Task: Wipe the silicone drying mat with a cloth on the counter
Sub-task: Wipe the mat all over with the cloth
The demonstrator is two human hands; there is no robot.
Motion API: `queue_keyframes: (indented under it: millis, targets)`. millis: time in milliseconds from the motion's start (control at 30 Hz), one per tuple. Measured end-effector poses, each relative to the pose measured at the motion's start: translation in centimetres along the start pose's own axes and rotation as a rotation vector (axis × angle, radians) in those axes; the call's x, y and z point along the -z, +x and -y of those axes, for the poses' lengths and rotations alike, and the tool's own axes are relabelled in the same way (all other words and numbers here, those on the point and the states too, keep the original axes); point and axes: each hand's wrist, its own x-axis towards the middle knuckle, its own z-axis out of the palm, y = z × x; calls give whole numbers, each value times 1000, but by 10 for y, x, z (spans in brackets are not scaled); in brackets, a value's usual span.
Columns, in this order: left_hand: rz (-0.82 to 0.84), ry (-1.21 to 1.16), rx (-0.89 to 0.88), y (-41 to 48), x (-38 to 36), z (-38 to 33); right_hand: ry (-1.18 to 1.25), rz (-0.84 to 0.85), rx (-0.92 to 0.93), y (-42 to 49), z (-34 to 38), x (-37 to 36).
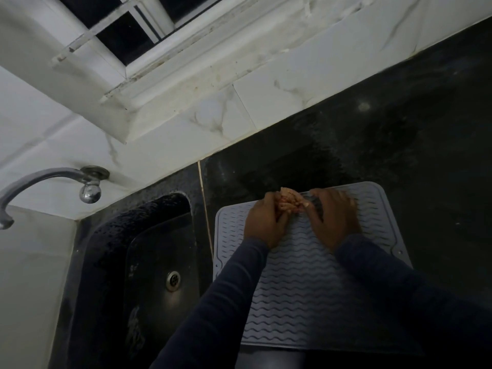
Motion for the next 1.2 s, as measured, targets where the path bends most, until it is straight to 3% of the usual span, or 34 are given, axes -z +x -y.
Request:
queue_keyframes:
  millis: [267,400,633,967,1200]
  targets:
    - [-38,123,4,-6,-17,4,28,-9,-16,-2,4,4]
    - [-38,329,-118,-23,-32,-8,25,5,-21,-2,5,5]
    - [-82,160,-37,22,-5,-5,74,-7,-27,0,2,3]
    - [126,396,-176,57,3,-15,48,-15,-33,0,4,3]
    - [131,473,-174,52,12,-7,79,-25,-30,-1,4,3]
